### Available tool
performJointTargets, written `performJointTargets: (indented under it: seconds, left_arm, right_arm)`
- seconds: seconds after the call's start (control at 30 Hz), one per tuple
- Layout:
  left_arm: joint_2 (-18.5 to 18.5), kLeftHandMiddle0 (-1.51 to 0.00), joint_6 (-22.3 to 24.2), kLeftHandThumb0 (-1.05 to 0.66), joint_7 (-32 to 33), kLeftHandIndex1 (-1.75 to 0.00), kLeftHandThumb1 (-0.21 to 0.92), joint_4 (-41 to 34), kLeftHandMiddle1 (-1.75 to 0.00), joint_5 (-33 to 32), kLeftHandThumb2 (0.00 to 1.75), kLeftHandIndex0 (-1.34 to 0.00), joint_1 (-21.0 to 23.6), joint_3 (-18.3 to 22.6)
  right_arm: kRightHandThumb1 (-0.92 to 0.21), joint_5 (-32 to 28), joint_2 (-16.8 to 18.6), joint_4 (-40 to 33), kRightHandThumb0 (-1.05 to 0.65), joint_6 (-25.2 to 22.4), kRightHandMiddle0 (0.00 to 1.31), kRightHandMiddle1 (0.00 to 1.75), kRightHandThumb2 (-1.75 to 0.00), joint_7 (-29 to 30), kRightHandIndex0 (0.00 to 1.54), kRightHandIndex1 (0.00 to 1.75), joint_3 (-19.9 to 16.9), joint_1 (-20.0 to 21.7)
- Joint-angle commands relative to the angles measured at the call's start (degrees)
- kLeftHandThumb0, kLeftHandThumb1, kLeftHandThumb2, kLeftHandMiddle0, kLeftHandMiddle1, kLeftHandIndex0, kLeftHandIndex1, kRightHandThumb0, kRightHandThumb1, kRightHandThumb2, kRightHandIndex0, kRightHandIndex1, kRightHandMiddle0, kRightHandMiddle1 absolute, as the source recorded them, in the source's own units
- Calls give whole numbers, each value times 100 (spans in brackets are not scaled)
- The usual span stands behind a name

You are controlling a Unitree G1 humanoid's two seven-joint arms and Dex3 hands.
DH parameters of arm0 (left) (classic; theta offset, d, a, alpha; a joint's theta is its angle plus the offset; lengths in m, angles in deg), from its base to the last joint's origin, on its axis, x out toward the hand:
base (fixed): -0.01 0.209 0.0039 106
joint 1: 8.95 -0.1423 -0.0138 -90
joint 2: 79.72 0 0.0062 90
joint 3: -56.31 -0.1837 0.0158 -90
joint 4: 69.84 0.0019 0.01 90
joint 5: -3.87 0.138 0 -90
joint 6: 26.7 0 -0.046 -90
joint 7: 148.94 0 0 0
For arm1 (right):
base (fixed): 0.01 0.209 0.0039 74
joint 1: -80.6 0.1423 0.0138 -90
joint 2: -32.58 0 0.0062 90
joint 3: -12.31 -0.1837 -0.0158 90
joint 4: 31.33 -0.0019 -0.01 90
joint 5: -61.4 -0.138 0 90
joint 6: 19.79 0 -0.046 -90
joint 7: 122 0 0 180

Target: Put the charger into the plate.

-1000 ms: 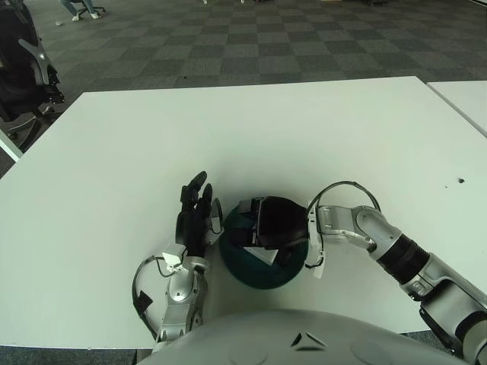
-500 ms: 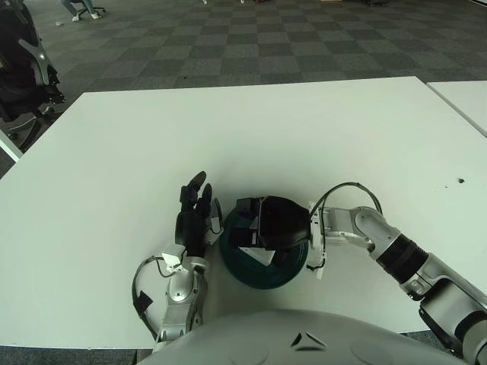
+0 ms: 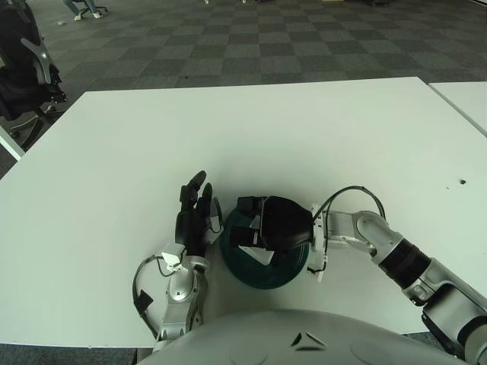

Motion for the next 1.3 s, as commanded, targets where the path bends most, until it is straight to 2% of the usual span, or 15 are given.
performJointTargets:
  seconds: [0.0,0.03,0.07,0.1,0.17,0.27,0.33,0.57,0.83,0.97,1.03,1.1,1.17,1.27]
  left_arm:
    - [267,-34,162,-69,20,-80,92,162,-1,8,92,0,-18,-48]
    - [259,-34,155,-69,30,-80,92,163,-1,35,93,0,-15,-50]
    - [254,-34,151,-69,35,-80,92,164,-1,52,93,0,-14,-52]
    - [233,-34,132,-69,41,-80,92,177,-1,89,93,0,-9,-43]
    - [203,-34,103,-68,43,-80,92,199,-1,138,94,0,0,-22]
    - [188,-34,42,-68,41,-79,92,255,0,194,94,0,7,6]
    - [186,-34,19,-68,42,-79,92,275,0,213,95,0,14,16]
    - [174,-33,-105,-67,9,-77,92,408,0,192,95,0,74,71]
    - [163,-33,-89,-65,-103,-76,92,412,0,7,96,0,69,83]
    - [123,-32,-91,-66,-159,-75,92,416,0,10,96,0,65,86]
    - [111,-32,-100,-66,-173,-74,92,417,0,29,96,0,59,91]
    - [106,-32,-95,-65,-190,-73,92,400,0,29,96,0,43,91]
    - [110,-32,-73,-65,-206,-72,92,350,0,14,97,0,6,78]
    - [110,-32,-45,-65,-238,-72,92,226,0,9,96,0,-93,42]
  right_arm:
    - [-90,47,-84,-245,-84,-109,12,153,-68,-117,25,146,-131,52]
    - [-91,72,-103,-287,-88,-111,10,139,-71,-123,27,117,-138,68]
    - [-91,85,-115,-314,-90,-115,9,130,-72,-129,29,97,-141,76]
    - [-92,163,-147,-362,-91,-115,8,127,-73,-161,29,90,-124,107]
    - [-92,276,-196,-446,-95,-119,3,103,-80,-243,29,47,-102,158]
    - [-92,364,-264,-558,-97,-120,1,79,-86,-446,27,19,-81,209]
    - [-92,372,-275,-575,-97,-118,0,68,-89,-526,25,11,-71,219]
    - [-92,173,-374,-604,-98,65,0,47,-95,-837,21,2,-141,405]
    - [-92,32,-431,-626,-98,237,0,37,-98,-1180,21,1,-147,571]
    - [-92,-287,-522,-620,-99,294,0,34,-100,-1392,21,0,-253,591]
    - [-92,-565,-563,-577,-99,314,0,35,-101,-1501,21,0,-361,615]
    - [-92,-1112,-624,-349,-98,365,0,37,-102,-1582,22,1,-572,802]
    - [-92,-1436,-500,7,-96,313,0,42,-103,-1502,24,1,-695,834]
    - [-92,-2041,-228,389,-92,78,0,49,-103,-1436,29,3,-877,655]
